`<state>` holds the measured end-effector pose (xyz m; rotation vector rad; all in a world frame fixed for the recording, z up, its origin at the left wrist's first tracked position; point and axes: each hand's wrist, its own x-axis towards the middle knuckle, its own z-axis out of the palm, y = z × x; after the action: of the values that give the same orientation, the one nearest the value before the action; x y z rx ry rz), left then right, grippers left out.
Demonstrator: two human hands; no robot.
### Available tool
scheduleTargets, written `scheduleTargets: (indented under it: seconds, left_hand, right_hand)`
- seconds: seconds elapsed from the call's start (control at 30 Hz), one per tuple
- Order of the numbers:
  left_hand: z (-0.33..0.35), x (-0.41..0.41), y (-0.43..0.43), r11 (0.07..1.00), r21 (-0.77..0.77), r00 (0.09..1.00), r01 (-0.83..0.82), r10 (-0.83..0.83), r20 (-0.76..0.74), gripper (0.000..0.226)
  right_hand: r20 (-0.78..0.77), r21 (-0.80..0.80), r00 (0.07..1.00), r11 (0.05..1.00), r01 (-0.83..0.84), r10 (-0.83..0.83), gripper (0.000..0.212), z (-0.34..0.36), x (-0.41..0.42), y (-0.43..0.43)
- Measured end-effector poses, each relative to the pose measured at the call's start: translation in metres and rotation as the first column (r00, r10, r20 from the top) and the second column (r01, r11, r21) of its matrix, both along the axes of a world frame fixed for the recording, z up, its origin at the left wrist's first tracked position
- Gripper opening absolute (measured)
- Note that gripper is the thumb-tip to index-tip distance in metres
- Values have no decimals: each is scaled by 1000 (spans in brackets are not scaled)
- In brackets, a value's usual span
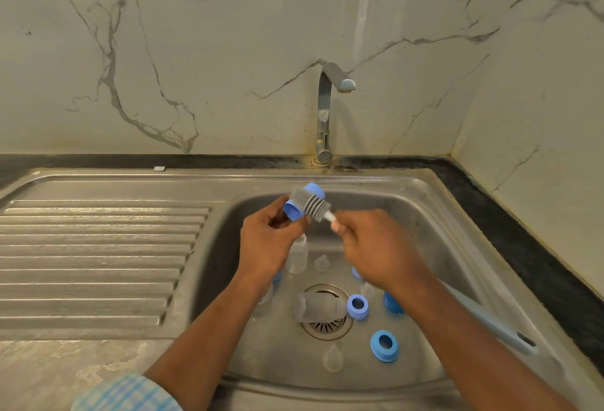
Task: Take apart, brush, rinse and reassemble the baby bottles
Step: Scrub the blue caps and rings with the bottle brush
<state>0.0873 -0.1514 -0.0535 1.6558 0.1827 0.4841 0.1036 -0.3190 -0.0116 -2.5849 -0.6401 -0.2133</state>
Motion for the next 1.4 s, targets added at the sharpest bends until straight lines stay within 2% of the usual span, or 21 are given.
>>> scheduleTargets:
  seconds: [0.07,0.2,0.27,0.43,0.53,0.6,0.67,0.77,0.83,0.93,1.03,1.2,1.3,1.4]
  left_hand:
    - [0,1,2,999,46,1000,-16,16,6,31]
    - [-3,2,-3,988,155,999,-15,9,39,49]
    - [-7,3,-4,978,209,999,-20,11,45,52]
    - [-8,3,0,951,303,997,-60,39,74,47]
    - [-8,3,-1,952,301,996,-56,33,80,47]
    - [-8,3,-4,967,252,997,-34,17,69,47]
    - [-6,4,-4,991,134,999,14,-20,43,39]
    - [-6,6,-2,987,-143,997,77,-80,-13,38]
    - [-8,7,-1,978,-188,995,85,-92,-30,47]
    - [-10,7,-1,989,-108,994,104,-106,-12,47]
    - [-12,7,2,995,52,996,90,-91,22,45]
    - [-17,12,10,963,268,999,-35,23,47,52]
    - [-16,11,12,941,336,999,-44,31,43,56]
    - [-15,10,9,910,414,997,-27,-3,72,53]
  right_hand:
    - [27,-45,999,999,-22,23,24,1,-6,8]
    - [23,-19,981,981,191,-191,34,3,7,-1]
    - [39,-24,971,971,236,-235,39,2,12,-6]
    - [2,-9,999,999,42,-42,33,0,-1,4]
    - [28,-5,993,993,117,-117,28,1,3,2]
    - [53,13,971,972,233,-233,26,2,12,-7]
    - [54,31,949,950,310,-311,26,1,20,-19]
    - [41,104,955,952,289,-294,31,-1,26,-31]
    - [35,126,975,968,215,-221,36,1,25,-31]
    - [4,104,995,990,95,-96,31,2,19,-23]
    - [-6,74,999,997,35,-35,27,2,13,-17]
    - [19,65,1000,998,15,-17,27,4,8,-16]
    - [2,78,1000,997,-17,17,28,3,5,-12]
    - [14,52,999,998,29,-30,26,2,9,-11]
